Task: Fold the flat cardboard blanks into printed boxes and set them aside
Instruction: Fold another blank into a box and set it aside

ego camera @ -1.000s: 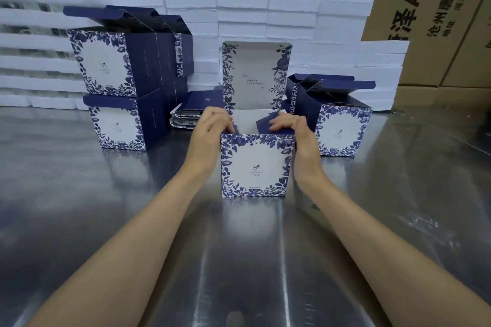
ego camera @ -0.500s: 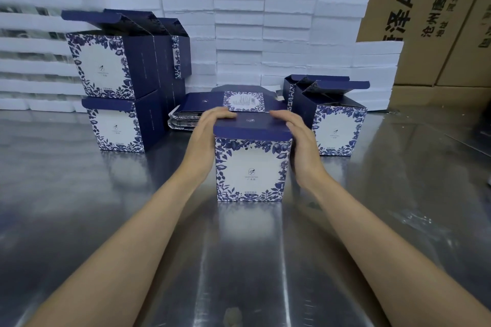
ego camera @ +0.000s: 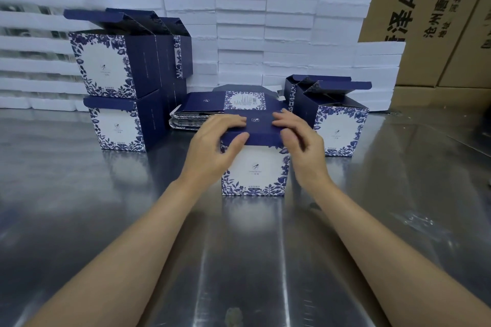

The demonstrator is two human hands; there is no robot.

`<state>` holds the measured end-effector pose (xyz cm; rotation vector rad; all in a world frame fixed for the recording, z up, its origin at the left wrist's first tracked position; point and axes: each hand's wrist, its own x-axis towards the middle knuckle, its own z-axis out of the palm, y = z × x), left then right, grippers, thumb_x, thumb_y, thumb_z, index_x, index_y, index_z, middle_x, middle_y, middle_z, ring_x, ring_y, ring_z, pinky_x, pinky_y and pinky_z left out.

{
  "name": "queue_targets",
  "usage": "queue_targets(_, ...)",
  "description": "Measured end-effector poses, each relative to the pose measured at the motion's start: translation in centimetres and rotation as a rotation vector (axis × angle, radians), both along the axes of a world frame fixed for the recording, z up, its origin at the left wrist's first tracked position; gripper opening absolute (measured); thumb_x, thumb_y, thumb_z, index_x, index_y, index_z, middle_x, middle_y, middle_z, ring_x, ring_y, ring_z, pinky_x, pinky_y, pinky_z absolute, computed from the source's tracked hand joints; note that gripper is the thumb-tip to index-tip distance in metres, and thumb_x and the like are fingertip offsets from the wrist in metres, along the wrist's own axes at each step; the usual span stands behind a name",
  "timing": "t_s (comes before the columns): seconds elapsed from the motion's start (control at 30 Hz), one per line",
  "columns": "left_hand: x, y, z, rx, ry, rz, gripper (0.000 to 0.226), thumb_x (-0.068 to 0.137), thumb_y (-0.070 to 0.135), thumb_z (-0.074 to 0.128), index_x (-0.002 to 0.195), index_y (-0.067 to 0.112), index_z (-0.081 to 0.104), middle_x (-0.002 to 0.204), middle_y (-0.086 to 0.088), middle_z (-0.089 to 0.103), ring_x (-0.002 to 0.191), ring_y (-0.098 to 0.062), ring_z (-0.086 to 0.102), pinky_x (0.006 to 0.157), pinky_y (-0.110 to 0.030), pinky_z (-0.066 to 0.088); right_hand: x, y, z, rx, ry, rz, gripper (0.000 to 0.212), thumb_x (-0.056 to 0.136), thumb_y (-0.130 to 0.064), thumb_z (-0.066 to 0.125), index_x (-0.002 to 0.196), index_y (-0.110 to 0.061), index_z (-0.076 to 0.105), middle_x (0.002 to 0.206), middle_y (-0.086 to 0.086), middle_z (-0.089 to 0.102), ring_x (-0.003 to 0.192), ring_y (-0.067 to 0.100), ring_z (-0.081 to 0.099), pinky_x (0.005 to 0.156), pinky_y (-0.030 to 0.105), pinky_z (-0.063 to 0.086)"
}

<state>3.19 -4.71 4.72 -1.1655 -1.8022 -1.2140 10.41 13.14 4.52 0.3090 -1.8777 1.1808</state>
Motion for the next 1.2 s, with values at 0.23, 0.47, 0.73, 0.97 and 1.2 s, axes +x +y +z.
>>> queue_targets(0.23, 1.4, 0.9, 1.3, 0.110, -0.094, -0.003, 0.015, 0.093, 0.018, 0.061, 0.094, 0.007, 0.072, 0.090, 0.014, 0.064, 0.091, -0.015, 0.061, 0.083, -0.043, 0.049, 0.2, -1.0, 1.0, 0.031, 0.008, -0.049, 0.012, 0.088, -0.013, 0.067, 0.097, -0.007, 0.072, 0.100, 0.003, 0.069, 0.099, 0.018, 0.063, 0.090, 0.042, 0.050)
queue_targets(0.47, 2.4, 1.1, 2.9, 0.244, -0.331, -0.069, 0.007, 0.090, 0.016, 0.067, 0.086, 0.018, 0.072, 0.083, 0.006, 0.070, 0.085, -0.021, 0.063, 0.079, -0.034, 0.049, 0.5, -1.7, 2.6, -0.155, -0.035, 0.054, 0.014, 0.088, -0.014, 0.068, 0.081, -0.026, 0.069, 0.085, -0.016, 0.066, 0.087, 0.004, 0.058, 0.080, 0.018, 0.043)
queue_targets(0.73, 2.7, 1.0, 3.0, 0.299, -0.400, -0.171, 0.020, 0.088, 0.016, 0.070, 0.107, 0.021, 0.070, 0.104, 0.006, 0.072, 0.101, -0.008, 0.065, 0.089, -0.022, 0.049, 0.8, -1.9, 3.1, -0.278, -0.001, 0.037, 0.014, 0.085, -0.019, 0.072, 0.095, -0.030, 0.072, 0.099, -0.009, 0.072, 0.095, 0.009, 0.064, 0.082, 0.022, 0.050)
queue_targets(0.97, 2.0, 1.0, 2.5, 0.292, -0.438, -0.111, 0.013, 0.092, 0.024, 0.064, 0.095, 0.014, 0.072, 0.095, 0.009, 0.071, 0.093, -0.004, 0.063, 0.084, -0.016, 0.046, 0.9, -2.2, 3.0, -0.306, 0.125, -0.057, 0.015, 0.089, -0.008, 0.066, 0.092, -0.021, 0.071, 0.103, -0.004, 0.068, 0.095, 0.007, 0.063, 0.069, 0.019, 0.052)
queue_targets(1.2, 0.4, 1.3, 0.4, 0.223, -0.499, -0.047, 0.008, 0.093, 0.026, 0.063, 0.101, 0.025, 0.066, 0.123, 0.010, 0.056, 0.111, 0.005, 0.051, 0.086, -0.011, 0.041, 0.2, -0.9, 0.8, 0.262, 0.190, -0.435, 0.013, 0.089, -0.005, 0.061, 0.093, -0.011, 0.072, 0.099, -0.003, 0.070, 0.095, 0.019, 0.058, 0.090, 0.030, 0.035)
